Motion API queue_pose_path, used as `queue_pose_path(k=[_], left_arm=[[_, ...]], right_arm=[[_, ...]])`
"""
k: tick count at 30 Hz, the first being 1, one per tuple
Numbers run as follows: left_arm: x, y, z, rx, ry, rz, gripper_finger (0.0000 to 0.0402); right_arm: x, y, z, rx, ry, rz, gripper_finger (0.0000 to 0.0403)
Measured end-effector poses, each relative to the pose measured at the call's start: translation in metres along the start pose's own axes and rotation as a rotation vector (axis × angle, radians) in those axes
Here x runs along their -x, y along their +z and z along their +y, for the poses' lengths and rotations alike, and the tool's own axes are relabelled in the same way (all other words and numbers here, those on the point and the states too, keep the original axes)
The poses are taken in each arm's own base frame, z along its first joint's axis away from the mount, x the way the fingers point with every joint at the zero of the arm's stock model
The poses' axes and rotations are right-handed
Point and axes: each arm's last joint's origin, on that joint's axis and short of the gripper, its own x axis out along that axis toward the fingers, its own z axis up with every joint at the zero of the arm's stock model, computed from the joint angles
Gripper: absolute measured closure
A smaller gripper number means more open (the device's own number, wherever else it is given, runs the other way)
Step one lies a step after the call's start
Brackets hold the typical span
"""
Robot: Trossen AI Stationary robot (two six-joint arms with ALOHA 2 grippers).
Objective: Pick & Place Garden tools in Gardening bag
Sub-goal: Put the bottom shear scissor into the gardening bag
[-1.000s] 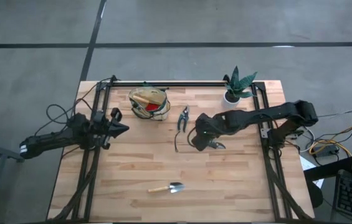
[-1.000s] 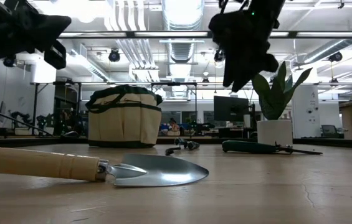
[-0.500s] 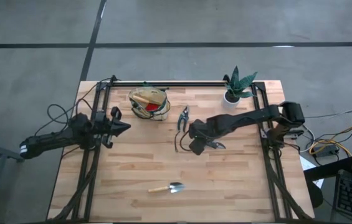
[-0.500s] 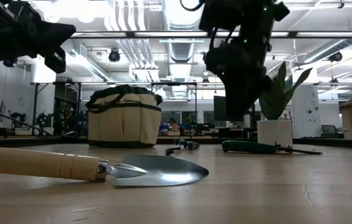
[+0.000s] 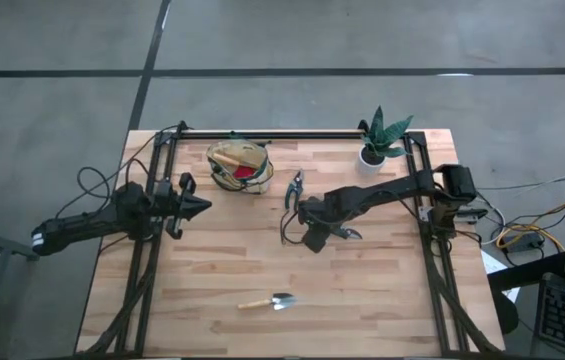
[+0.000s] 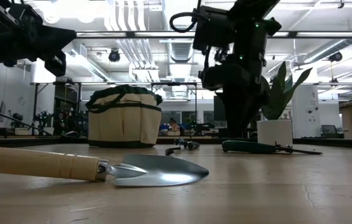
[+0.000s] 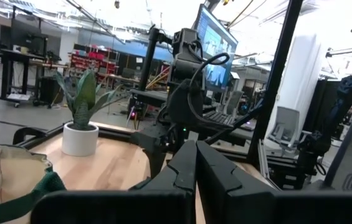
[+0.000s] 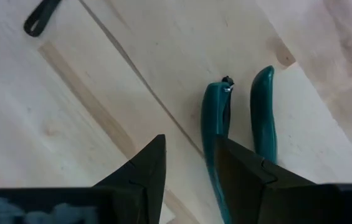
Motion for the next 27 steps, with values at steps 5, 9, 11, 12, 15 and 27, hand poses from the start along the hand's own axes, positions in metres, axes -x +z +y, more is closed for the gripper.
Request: queue_pose_path(k=[5, 9, 11, 12, 15, 27], left_arm=[[0.000, 0.000, 0.000, 0.002, 0.001, 0.003, 0.0392], [0.000, -0.001, 0.000, 0.005, 0.000, 0.004, 0.0392], [0.000, -0.001, 0.000, 0.006, -0.006, 0.005, 0.0392], [0.000, -0.001, 0.000, 0.007, -0.006, 0.005, 0.0392], [0.000, -0.001, 0.000, 0.007, -0.005, 0.006, 0.0392], [0.000, -0.001, 0.000, 0.008, -0.003, 0.006, 0.0392]], right_arm=[[-0.011, 0.002, 0.000, 0.000, -0.011, 0.011, 0.0287], [-0.015, 0.004, -0.001, -0.005, -0.018, 0.016, 0.0294], [-0.015, 0.005, -0.002, -0.009, -0.018, 0.016, 0.0299], [-0.015, 0.005, -0.002, -0.009, -0.018, 0.016, 0.0302], [-0.015, 0.007, -0.003, -0.016, -0.008, 0.008, 0.0318], [-0.020, 0.015, -0.007, -0.033, 0.056, 0.006, 0.0394]])
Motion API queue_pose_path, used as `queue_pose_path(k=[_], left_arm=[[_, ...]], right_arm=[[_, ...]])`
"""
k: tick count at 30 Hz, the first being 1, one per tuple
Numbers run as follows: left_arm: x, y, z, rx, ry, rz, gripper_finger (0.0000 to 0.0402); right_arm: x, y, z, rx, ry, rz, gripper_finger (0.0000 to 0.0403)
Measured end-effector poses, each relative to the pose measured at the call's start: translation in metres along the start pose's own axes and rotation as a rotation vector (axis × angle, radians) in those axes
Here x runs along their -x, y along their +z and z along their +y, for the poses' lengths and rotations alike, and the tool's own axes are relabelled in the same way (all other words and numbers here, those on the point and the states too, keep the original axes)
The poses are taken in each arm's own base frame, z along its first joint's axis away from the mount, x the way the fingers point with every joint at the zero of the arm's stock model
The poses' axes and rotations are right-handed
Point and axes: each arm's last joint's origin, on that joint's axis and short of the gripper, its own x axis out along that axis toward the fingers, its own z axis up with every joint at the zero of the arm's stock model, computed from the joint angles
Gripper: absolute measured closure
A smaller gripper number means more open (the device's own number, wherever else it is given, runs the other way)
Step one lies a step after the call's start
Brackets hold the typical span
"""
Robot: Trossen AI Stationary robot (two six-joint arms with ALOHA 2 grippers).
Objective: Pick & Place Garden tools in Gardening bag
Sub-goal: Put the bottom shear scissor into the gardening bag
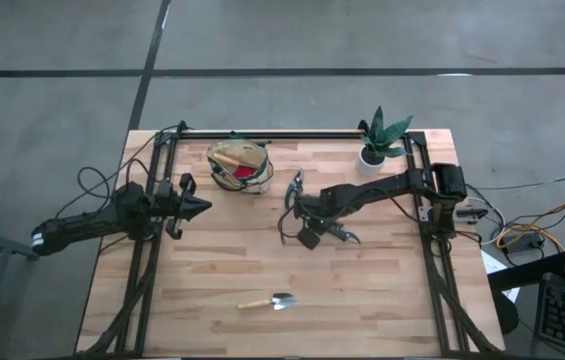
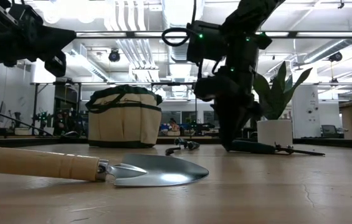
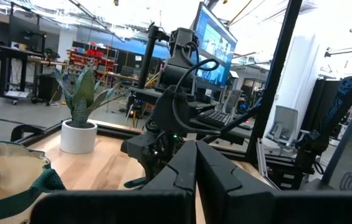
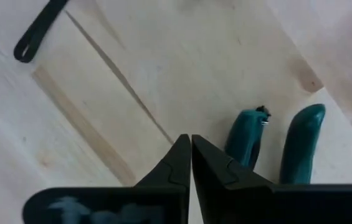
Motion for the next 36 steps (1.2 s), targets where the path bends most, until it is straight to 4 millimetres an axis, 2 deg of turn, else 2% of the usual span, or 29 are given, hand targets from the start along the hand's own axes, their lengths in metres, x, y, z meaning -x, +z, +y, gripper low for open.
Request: queue_pose_path(k=[6, 11, 18, 22, 30, 36], left_arm=[[0.000, 0.000, 0.000, 0.000, 0.001, 0.001, 0.0392], [0.000, 0.000, 0.000, 0.000, 0.001, 0.001, 0.0392], [0.000, -0.001, 0.000, 0.002, 0.002, 0.006, 0.0392], [0.000, -0.001, 0.000, 0.002, 0.002, 0.005, 0.0392], [0.000, 0.000, 0.000, 0.001, 0.002, 0.005, 0.0392], [0.000, 0.000, 0.000, 0.001, 0.001, 0.003, 0.0392]], right_arm=[[0.006, 0.005, 0.005, 0.009, 0.053, -0.001, 0.0394], [0.024, 0.008, 0.011, 0.049, 0.139, 0.023, 0.0394], [0.038, 0.001, 0.005, 0.050, 0.064, 0.128, 0.0387], [0.035, -0.003, 0.002, 0.039, 0.066, 0.159, 0.0345], [0.032, -0.001, -0.003, 0.035, -0.005, 0.099, 0.0225], [0.024, -0.004, -0.006, 0.031, -0.003, 0.085, 0.0206]])
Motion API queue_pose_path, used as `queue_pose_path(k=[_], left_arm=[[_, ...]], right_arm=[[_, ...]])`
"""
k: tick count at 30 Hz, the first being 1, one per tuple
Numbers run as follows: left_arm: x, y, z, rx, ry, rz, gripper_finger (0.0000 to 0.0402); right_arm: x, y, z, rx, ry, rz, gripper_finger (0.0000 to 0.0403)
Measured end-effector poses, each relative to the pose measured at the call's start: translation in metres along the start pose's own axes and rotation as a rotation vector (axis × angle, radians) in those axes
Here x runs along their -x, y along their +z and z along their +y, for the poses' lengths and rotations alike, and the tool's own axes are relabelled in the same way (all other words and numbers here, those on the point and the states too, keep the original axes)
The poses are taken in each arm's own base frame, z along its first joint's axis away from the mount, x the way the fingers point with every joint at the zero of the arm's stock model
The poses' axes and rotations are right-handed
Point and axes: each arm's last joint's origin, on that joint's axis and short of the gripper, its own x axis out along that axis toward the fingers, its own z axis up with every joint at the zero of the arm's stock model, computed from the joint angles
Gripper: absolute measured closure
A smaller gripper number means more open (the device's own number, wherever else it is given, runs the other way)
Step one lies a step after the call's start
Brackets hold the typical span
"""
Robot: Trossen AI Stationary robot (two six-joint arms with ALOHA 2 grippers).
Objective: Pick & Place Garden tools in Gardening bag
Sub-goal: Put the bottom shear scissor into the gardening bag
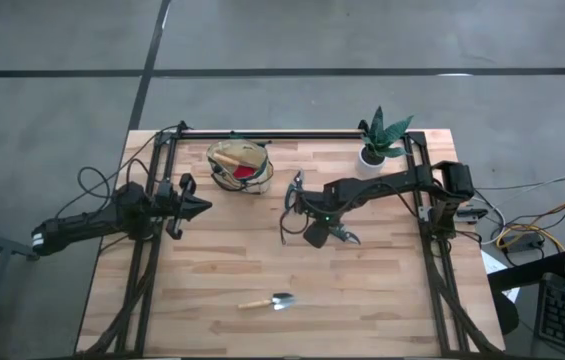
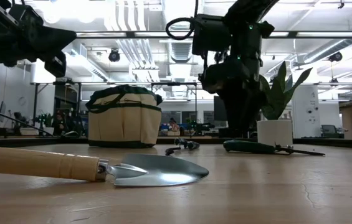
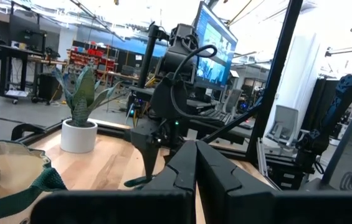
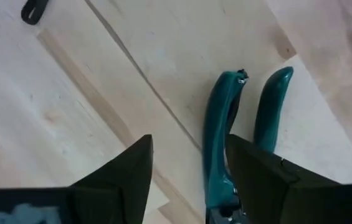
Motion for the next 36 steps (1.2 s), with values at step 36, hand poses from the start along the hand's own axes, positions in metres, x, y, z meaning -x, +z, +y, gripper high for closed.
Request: queue_pose_path(k=[36], left_arm=[[0.000, 0.000, 0.000, 0.001, 0.001, 0.002, 0.0392]], right_arm=[[-0.024, 0.005, -0.019, -0.082, 0.031, -0.106, 0.0361]])
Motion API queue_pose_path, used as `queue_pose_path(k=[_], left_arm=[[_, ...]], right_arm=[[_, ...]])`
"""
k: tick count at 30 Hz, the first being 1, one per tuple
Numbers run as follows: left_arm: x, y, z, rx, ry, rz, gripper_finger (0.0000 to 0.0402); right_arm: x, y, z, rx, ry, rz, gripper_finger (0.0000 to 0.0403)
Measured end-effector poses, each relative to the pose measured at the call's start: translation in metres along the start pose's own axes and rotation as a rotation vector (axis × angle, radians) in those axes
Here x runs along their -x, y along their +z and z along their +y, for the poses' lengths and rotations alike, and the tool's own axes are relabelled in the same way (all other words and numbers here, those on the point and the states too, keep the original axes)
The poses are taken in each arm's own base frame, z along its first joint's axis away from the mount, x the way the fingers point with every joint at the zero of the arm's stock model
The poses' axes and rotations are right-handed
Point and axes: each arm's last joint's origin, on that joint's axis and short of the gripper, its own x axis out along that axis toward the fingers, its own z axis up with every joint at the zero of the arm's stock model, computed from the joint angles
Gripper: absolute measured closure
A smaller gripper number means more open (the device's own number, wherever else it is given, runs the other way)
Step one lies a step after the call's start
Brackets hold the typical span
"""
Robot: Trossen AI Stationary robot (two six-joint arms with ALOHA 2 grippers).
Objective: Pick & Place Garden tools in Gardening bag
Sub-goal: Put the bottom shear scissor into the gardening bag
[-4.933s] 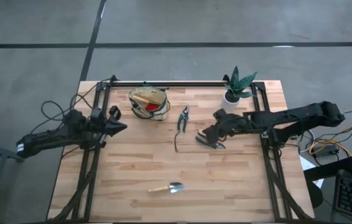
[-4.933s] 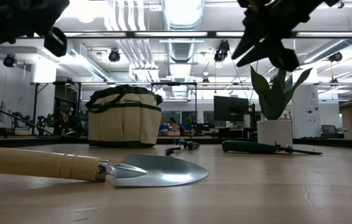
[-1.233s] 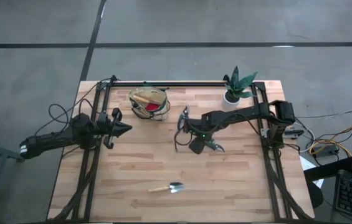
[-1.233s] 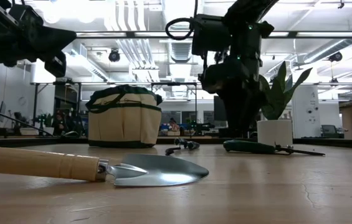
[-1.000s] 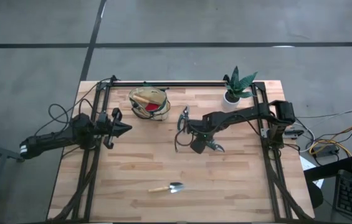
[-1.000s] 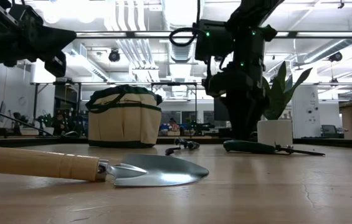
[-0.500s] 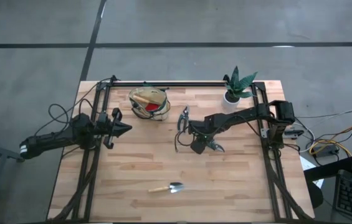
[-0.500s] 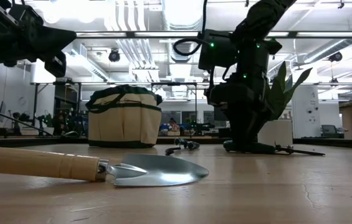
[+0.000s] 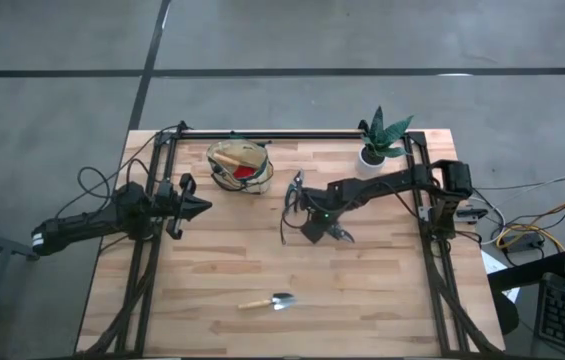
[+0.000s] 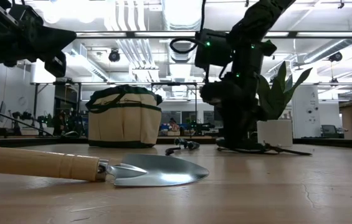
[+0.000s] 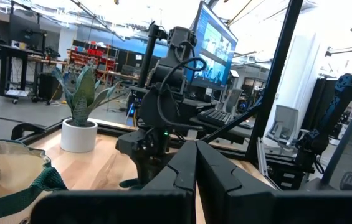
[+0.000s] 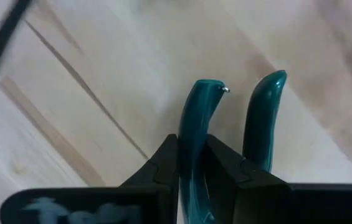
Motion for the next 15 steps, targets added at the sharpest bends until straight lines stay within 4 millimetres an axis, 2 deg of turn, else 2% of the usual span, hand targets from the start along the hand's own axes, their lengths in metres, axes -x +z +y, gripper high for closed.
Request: queue_pose_path(k=[7, 15], left_arm=[[0.000, 0.000, 0.000, 0.000, 0.000, -0.001, 0.0392], [0.000, 0.000, 0.000, 0.000, 0.000, -0.001, 0.0392]], right_arm=[[0.023, 0.024, 0.013, 0.011, 0.071, -0.121, 0.0354], [0.065, 0.066, 0.038, 0.116, 0.130, -0.449, 0.0356]])
